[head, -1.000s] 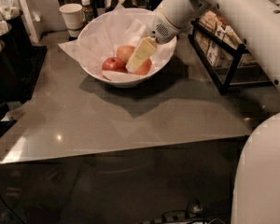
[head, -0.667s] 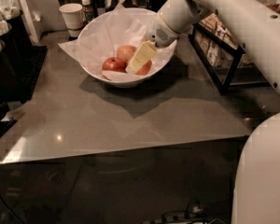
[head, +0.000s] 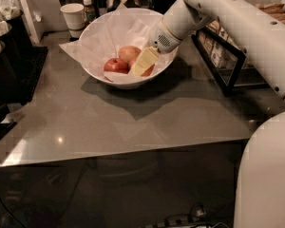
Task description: Pick apple from white bowl
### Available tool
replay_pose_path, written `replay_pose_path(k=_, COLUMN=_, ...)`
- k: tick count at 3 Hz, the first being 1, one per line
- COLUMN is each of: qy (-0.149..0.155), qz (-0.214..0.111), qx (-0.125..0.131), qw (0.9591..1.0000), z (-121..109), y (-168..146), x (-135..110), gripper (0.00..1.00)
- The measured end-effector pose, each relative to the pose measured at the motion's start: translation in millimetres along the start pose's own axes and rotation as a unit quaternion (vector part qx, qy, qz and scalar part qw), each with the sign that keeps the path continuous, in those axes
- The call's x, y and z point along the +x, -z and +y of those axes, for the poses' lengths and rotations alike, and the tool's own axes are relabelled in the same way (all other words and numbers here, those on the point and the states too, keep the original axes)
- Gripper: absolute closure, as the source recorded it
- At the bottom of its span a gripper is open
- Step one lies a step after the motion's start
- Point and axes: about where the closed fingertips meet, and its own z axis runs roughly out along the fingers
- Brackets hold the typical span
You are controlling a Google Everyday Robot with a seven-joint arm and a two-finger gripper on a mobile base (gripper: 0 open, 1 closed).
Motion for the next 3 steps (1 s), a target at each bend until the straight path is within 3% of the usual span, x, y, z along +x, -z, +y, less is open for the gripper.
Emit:
replay_pose_path(k=2, qy=-0.008, qz=0.006, qx=-0.002, qw=0.9999, z=-1.3, y=-6.6, x=6.0, gripper=0.19)
replay_pose_path(k=3, qy=-0.010, qz=0.008, qx=-0.002, qw=0.9999, z=-1.3, y=-8.3, x=7.7, gripper=0.39)
